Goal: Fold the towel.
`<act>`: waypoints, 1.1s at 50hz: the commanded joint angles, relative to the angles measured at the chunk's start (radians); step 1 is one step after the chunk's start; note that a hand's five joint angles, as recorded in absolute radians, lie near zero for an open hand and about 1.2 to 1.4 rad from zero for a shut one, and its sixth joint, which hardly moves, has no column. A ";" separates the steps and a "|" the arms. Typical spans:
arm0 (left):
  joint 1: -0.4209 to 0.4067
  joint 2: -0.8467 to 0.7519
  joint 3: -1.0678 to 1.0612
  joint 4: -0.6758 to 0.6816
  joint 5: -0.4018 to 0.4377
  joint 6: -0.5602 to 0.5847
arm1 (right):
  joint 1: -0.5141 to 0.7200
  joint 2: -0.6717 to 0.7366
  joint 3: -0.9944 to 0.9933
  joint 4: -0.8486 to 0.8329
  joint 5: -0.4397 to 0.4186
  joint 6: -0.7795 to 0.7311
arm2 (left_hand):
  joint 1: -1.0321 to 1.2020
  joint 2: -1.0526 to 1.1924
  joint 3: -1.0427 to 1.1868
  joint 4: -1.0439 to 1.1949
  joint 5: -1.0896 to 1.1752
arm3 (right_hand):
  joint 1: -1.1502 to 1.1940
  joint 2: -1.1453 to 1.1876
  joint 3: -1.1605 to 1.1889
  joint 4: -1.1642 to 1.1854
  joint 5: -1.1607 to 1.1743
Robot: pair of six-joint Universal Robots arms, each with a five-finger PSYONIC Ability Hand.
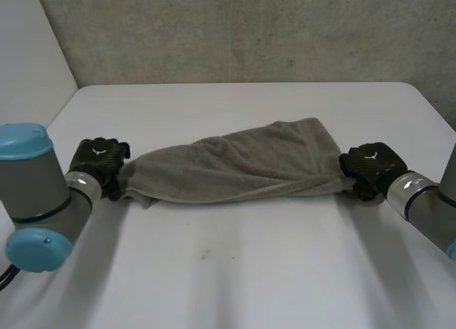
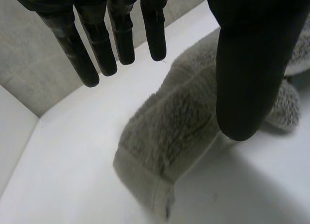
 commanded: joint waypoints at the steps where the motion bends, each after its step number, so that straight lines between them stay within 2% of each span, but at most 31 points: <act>1: 0.067 -0.003 -0.003 -0.032 0.083 -0.003 | -0.002 0.004 0.007 -0.006 -0.002 0.020 | 0.015 0.025 0.025 0.027 0.028 | 0.438 0.220 0.211 0.203 0.244; 14: 0.110 -0.045 -0.002 0.044 0.091 -0.003 | 0.005 0.017 0.011 -0.006 -0.003 0.018 | 0.048 0.057 0.057 0.060 0.060 | 0.438 0.220 0.211 0.203 0.244; 19: 0.117 -0.057 -0.005 0.071 0.094 0.000 | 0.007 0.019 0.011 -0.006 -0.003 0.018 | 0.127 0.137 0.137 0.139 0.139 | 0.438 0.220 0.211 0.203 0.244; 27: 0.117 -0.092 0.008 0.083 0.095 0.000 | 0.007 0.022 0.011 -0.008 -0.003 0.016 | 0.423 0.433 0.433 0.435 0.436 | 0.438 0.220 0.211 0.203 0.244; 29: 0.117 -0.106 0.009 0.099 0.105 0.000 | 0.007 0.024 0.011 -0.008 -0.003 0.016 | 0.596 0.605 0.606 0.608 0.608 | 0.438 0.220 0.211 0.203 0.244; 32: 0.118 -0.109 0.008 0.106 0.121 0.000 | 0.008 0.025 0.011 -0.008 -0.003 0.009 | 0.697 0.706 0.706 0.708 0.709 | 0.438 0.220 0.211 0.203 0.244; 34: 0.118 -0.111 0.003 0.108 0.157 0.000 | 0.008 0.027 0.011 -0.008 -0.002 0.006 | 0.950 0.960 0.960 0.962 0.962 | 0.438 0.220 0.211 0.203 0.244; 38: 0.115 -0.092 -0.009 0.109 0.163 0.000 | 0.008 0.015 -0.001 -0.005 0.001 0.001 | 0.952 0.961 0.961 0.963 0.964 | 0.438 0.220 0.211 0.203 0.244; 43: 0.098 0.035 -0.032 0.094 0.154 -0.006 | 0.005 -0.053 -0.028 0.020 0.013 0.003 | 0.952 0.961 0.961 0.963 0.964 | 0.438 0.220 0.211 0.203 0.244; 45: 0.089 0.154 -0.054 0.094 0.145 -0.019 | 0.004 -0.091 -0.036 0.040 0.015 0.003 | 0.952 0.961 0.961 0.963 0.964 | 0.438 0.220 0.211 0.203 0.244; 46: 0.089 0.155 -0.054 0.094 0.145 -0.019 | 0.001 -0.135 -0.050 0.075 0.015 0.001 | 0.952 0.961 0.961 0.963 0.964 | 0.438 0.220 0.211 0.203 0.244; 48: 0.080 0.277 -0.052 0.077 0.123 -0.051 | -0.001 -0.186 -0.076 0.121 0.015 0.001 | 0.952 0.961 0.961 0.963 0.964 | 0.438 0.220 0.211 0.203 0.244; 51: 0.074 0.334 -0.044 0.056 0.112 -0.072 | -0.004 -0.302 -0.145 0.235 0.009 0.003 | 0.952 0.961 0.961 0.963 0.964 | 0.438 0.220 0.211 0.203 0.244; 55: 0.067 0.485 0.032 -0.068 0.106 -0.108 | -0.044 -0.438 -0.281 0.381 -0.002 0.001 | 0.952 0.961 0.961 0.963 0.964 | 0.438 0.220 0.211 0.203 0.244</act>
